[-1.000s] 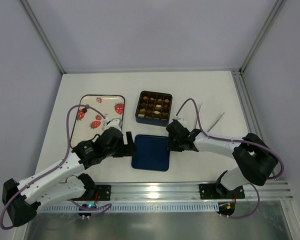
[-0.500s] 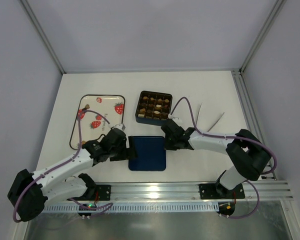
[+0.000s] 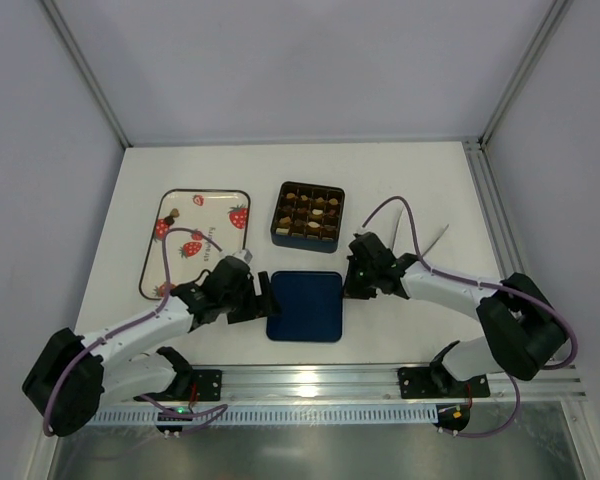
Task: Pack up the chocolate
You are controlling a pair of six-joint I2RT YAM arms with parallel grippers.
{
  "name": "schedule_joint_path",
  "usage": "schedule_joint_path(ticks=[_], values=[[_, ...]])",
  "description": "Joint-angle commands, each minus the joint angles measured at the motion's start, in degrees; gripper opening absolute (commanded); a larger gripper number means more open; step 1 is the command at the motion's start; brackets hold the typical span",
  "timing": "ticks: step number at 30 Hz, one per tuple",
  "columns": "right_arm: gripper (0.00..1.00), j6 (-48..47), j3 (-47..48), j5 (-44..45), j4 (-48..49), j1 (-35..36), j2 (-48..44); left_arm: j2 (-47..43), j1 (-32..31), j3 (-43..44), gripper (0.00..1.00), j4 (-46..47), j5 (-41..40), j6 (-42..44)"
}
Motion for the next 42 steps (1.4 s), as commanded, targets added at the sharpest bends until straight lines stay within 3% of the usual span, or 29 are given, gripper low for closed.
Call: schedule_joint_path(ticks=[1, 9, 13, 24, 27, 28, 29, 30, 35, 39, 42], values=[[0.04, -1.3, -0.3, -5.5, 3.1, -0.9, -3.6, 1.7, 1.5, -1.6, 0.81, 7.5, 4.6, -0.9], [0.04, -1.4, -2.2, -11.8, 4.9, -4.2, -6.0, 6.6, 3.2, -3.3, 0.8, 15.6, 9.0, -2.1], [0.04, -1.5, -2.5, -13.3, 5.2, -4.5, -6.8, 6.1, 3.9, -3.8, 0.74, 19.2, 11.9, -3.5], [0.04, -0.1, -2.9, -15.4, 6.6, -4.5, -8.1, 2.2, 5.9, -5.6, 0.35, 29.3, 20.4, -9.3], [0.05, -0.1, -3.0, -14.8, 6.3, -4.5, -8.8, 0.8, 6.5, -5.0, 0.17, 29.2, 21.7, -9.9], [0.08, -0.7, -2.9, -14.1, 5.8, -4.5, -9.4, 0.2, 6.7, -4.4, 0.05, 28.3, 22.2, -9.9], [0.12, -0.9, -2.9, -13.0, 5.7, -4.5, -9.7, 0.0, 6.9, -3.9, 0.0, 27.4, 22.3, -9.8], [0.22, -1.1, -2.9, -12.2, 5.2, -4.5, -10.2, -0.4, 7.1, -2.7, 0.0, 26.6, 22.3, -9.7], [0.48, -6.4, -2.4, -3.7, 0.3, -3.7, -17.1, 0.0, 9.7, 3.3, 0.01, 16.9, 24.0, -8.1], [0.53, -11.6, 0.0, 11.4, -6.9, 5.1, -25.6, 2.6, 12.8, 9.8, 0.0, 8.5, 26.4, -5.4], [0.54, -14.7, 2.5, 17.9, -10.0, 11.7, -28.7, 6.2, 14.7, 14.7, 0.0, 3.3, 29.1, -3.8]])
